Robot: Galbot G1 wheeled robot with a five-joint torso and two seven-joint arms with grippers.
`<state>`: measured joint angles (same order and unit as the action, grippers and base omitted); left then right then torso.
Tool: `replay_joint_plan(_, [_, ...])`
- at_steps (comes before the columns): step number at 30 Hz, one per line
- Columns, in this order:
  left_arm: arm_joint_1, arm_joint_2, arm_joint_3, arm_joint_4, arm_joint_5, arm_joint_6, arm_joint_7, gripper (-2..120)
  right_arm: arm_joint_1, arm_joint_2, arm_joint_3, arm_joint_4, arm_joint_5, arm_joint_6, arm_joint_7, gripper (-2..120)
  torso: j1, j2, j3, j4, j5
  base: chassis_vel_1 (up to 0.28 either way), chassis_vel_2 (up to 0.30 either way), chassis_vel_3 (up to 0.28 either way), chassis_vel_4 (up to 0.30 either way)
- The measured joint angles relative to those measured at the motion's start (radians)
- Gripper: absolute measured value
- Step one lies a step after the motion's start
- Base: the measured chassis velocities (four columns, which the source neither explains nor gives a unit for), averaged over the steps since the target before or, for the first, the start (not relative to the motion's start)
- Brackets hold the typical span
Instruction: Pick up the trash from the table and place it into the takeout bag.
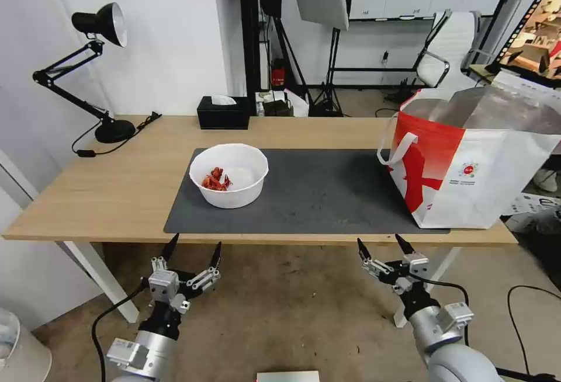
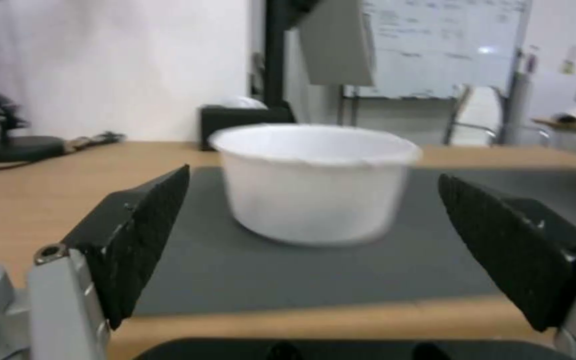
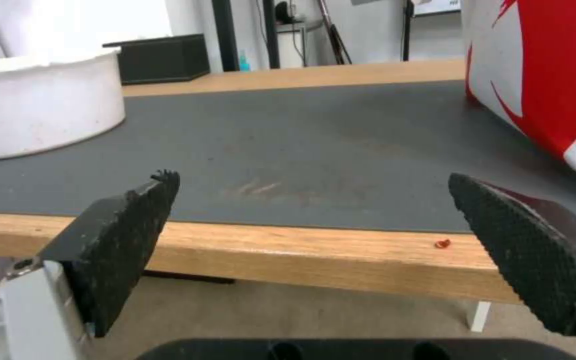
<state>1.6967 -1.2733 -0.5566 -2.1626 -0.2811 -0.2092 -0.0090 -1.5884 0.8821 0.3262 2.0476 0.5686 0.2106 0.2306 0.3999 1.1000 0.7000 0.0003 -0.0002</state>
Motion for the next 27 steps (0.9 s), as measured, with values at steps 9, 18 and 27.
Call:
replay_joint_plan(9, [-0.263, 0.285, -0.086, -0.055, -0.5, 0.369, -0.114, 100, 0.002, -0.001, 0.0, 0.0, 0.002, -0.001, 0.001, 100, 0.0, 0.0, 0.0, -0.0004, -0.0001, 0.0, 0.0, 0.0, 0.0])
replay_joint_plan(18, [-0.517, 0.616, -0.056, 0.062, -0.955, 0.72, -0.136, 100, 0.002, -0.001, 0.0, 0.0, 0.002, -0.001, 0.001, 100, 0.0, 0.0, 0.0, -0.0005, 0.0001, 0.0, 0.0, 0.0, 0.0])
replay_joint_plan(27, [-0.681, 0.701, 0.081, 0.188, -1.033, 0.787, -0.153, 100, 0.003, -0.001, 0.0, 0.0, 0.003, -0.001, 0.001, 100, 0.0, 0.0, 0.0, -0.0002, -0.0001, 0.0, 0.0, 0.0, 0.0])
